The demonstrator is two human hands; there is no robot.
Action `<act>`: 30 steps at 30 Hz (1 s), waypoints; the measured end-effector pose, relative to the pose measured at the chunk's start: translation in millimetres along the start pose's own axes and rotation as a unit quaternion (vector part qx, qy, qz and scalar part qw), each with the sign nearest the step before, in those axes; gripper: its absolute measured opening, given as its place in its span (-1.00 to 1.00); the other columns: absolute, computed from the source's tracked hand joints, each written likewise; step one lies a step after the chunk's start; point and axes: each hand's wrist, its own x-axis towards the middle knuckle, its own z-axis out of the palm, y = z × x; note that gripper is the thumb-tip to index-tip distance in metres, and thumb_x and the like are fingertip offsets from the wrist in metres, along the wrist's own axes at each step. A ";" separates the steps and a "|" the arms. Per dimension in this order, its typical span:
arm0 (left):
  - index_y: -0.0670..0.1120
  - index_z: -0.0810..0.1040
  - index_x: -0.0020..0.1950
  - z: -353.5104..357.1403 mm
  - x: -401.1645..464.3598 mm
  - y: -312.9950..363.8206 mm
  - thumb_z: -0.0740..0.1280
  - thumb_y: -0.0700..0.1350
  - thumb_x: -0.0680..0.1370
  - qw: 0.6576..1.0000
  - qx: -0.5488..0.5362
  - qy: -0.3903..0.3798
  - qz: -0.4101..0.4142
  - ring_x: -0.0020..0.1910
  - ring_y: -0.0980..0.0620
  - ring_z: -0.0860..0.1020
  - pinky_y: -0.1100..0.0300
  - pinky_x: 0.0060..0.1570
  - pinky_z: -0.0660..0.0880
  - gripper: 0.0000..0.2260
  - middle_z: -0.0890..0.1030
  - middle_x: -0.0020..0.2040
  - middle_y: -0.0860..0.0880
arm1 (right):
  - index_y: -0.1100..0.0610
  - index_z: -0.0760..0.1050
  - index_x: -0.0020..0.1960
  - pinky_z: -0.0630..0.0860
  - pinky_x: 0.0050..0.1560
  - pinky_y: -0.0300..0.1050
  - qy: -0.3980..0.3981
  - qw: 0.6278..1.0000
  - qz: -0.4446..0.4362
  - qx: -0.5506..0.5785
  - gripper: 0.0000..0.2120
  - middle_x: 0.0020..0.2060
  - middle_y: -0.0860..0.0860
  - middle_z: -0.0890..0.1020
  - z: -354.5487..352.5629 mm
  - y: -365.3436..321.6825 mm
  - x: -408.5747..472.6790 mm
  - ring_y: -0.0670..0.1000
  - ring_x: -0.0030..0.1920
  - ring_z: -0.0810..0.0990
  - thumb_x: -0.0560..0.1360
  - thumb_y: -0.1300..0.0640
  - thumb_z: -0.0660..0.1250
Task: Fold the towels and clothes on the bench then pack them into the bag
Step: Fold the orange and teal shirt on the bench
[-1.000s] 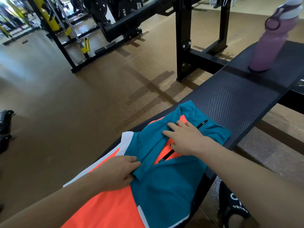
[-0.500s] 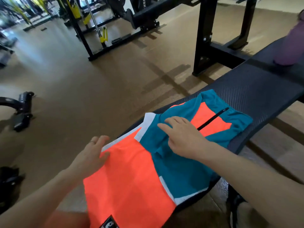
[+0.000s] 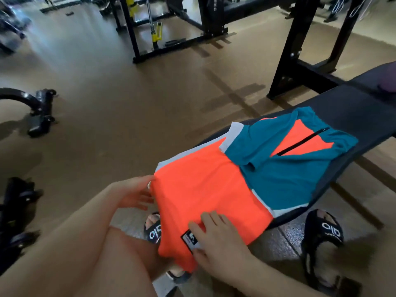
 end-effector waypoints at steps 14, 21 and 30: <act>-0.08 0.47 -0.18 -12.0 26.6 -2.7 0.23 -0.22 0.56 0.996 -0.080 0.034 0.027 -0.27 -0.03 0.54 -0.01 0.03 0.52 -0.86 0.52 -0.28 -0.06 | -0.01 0.48 -0.21 0.40 -0.35 -0.10 -0.038 0.995 0.023 -0.086 -0.60 -0.30 -0.02 0.51 33.6 -63.1 56.2 0.05 -0.31 0.51 0.00 0.03 0.54; -0.10 0.49 0.15 -27.6 35.3 -22.4 0.30 -0.22 0.61 0.990 -0.121 0.067 0.041 -0.14 -0.08 0.58 -0.01 -0.02 0.55 -0.87 0.61 -0.10 -0.12 | -0.01 0.45 -0.27 0.41 -0.37 -0.09 -0.009 0.997 0.053 -0.061 -0.65 -0.36 -0.03 0.50 39.4 -70.2 66.2 0.05 -0.35 0.51 0.01 0.12 0.50; 0.00 0.41 -0.10 -23.4 31.2 -8.6 0.19 -0.21 0.49 0.965 -0.223 0.003 0.137 -0.42 -0.01 0.32 0.18 -0.35 0.40 -0.89 0.34 -0.32 -0.08 | 0.00 0.43 -0.31 0.37 -0.40 -0.09 0.021 0.995 0.083 -0.052 -0.80 -0.39 -0.04 0.47 42.5 -72.8 66.7 0.05 -0.39 0.48 0.16 0.14 0.07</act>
